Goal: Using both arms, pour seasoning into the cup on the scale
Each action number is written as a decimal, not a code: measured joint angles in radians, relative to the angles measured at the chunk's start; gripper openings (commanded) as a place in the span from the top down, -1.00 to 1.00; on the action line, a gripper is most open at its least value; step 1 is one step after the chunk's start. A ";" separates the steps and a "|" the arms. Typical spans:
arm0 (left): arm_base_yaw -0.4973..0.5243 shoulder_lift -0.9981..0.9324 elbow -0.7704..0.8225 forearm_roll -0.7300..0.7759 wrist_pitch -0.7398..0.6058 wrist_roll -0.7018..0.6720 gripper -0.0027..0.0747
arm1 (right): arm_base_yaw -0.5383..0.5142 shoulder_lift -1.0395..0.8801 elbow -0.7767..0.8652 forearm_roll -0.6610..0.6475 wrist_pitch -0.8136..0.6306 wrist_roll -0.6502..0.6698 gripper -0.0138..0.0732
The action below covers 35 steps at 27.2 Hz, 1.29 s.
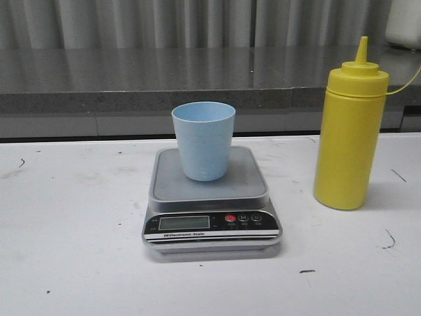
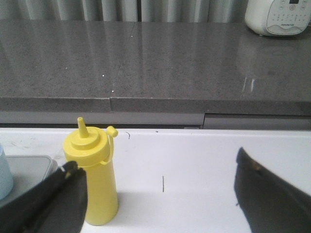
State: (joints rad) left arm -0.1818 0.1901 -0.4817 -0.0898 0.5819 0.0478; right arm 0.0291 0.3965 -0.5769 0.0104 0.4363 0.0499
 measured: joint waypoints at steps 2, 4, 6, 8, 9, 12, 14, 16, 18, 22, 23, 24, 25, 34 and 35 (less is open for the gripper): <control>0.000 -0.059 0.019 -0.007 -0.010 0.000 0.98 | 0.000 0.000 0.000 0.000 0.000 0.000 -0.77; 0.000 -0.105 0.037 -0.015 -0.023 0.000 0.98 | 0.000 0.000 0.000 0.000 0.000 0.000 -0.77; 0.000 -0.144 0.051 -0.026 -0.030 0.000 0.98 | 0.000 0.000 0.000 0.000 0.000 0.000 -0.77; 0.000 -0.173 0.060 -0.030 -0.034 0.000 0.98 | 0.000 0.000 0.000 0.000 0.000 0.000 -0.77; 0.000 -0.187 0.068 -0.033 -0.037 0.000 0.98 | 0.000 0.000 0.000 0.000 0.000 0.000 -0.77; 0.000 -0.196 0.076 -0.037 -0.038 0.000 0.98 | 0.000 0.000 0.000 0.000 0.000 0.000 -0.77; 0.000 -0.196 0.078 -0.037 -0.038 0.000 0.98 | 0.000 0.000 0.000 0.000 0.000 0.000 -0.77; 0.000 -0.196 0.078 -0.037 -0.041 0.000 0.98 | 0.000 0.000 0.000 0.000 0.000 0.000 -0.77; 0.000 -0.196 0.078 -0.037 -0.041 0.000 0.98 | 0.000 0.000 0.000 0.000 0.000 0.000 -0.77; 0.000 -0.196 0.078 -0.037 -0.041 0.000 0.98 | 0.000 0.000 0.000 0.000 0.000 0.000 -0.77; 0.000 -0.196 0.078 -0.037 -0.041 0.000 0.98 | 0.000 0.000 0.000 0.000 0.000 0.000 -0.77; 0.000 -0.196 0.078 -0.037 -0.041 0.000 0.98 | 0.000 0.000 0.000 0.000 0.000 0.000 -0.77; 0.000 -0.196 0.078 -0.037 -0.041 0.000 0.98 | 0.000 0.000 0.000 0.000 0.000 0.000 -0.77; 0.000 -0.196 0.078 -0.037 -0.041 0.000 0.98 | 0.000 0.000 0.000 0.000 0.000 0.000 -0.77; 0.000 -0.196 0.078 -0.037 -0.041 0.000 0.98 | 0.000 0.000 0.000 0.000 0.000 0.000 -0.77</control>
State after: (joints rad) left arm -0.1818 -0.0056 -0.4034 -0.1269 0.5412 0.0478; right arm 0.0291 0.3965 -0.5769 0.0104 0.4363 0.0499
